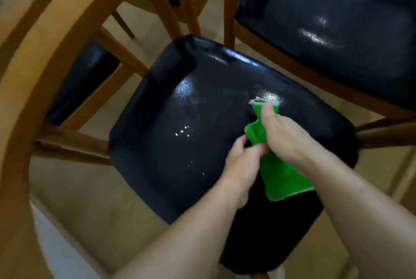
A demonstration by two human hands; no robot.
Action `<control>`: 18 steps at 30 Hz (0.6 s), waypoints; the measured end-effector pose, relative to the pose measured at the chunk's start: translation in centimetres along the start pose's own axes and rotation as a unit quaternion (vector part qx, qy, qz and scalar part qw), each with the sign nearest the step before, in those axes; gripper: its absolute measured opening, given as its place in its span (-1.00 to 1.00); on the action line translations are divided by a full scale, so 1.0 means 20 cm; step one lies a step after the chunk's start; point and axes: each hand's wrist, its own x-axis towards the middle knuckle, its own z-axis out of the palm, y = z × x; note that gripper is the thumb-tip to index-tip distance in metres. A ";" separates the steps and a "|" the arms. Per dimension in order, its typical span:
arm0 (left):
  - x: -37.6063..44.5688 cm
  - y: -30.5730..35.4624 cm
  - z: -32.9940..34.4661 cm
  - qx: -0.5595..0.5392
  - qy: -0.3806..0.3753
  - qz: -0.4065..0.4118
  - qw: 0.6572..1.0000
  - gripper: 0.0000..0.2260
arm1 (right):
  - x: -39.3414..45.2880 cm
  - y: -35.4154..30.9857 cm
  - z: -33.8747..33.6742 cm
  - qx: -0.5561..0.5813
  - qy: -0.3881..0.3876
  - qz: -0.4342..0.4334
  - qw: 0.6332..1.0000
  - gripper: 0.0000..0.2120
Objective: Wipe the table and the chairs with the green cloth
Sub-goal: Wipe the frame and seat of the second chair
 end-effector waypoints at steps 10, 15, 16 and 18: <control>0.05 0.08 -0.07 -0.045 0.087 0.002 0.995 -0.76 | -0.02 0.04 0.09 -0.152 0.020 -0.005 0.988 -0.49; -0.01 0.07 -0.17 -0.073 -0.016 -0.128 0.989 -0.79 | -0.03 0.05 0.20 -0.164 0.041 0.006 0.986 -0.46; -0.02 0.06 -0.20 -0.051 -0.009 -0.131 0.990 -0.84 | -0.03 0.06 0.22 -0.174 0.044 0.011 0.984 -0.46; -0.03 0.04 -0.25 0.014 0.023 -0.100 0.995 -0.78 | -0.02 0.06 0.24 -0.194 0.053 0.022 0.979 -0.43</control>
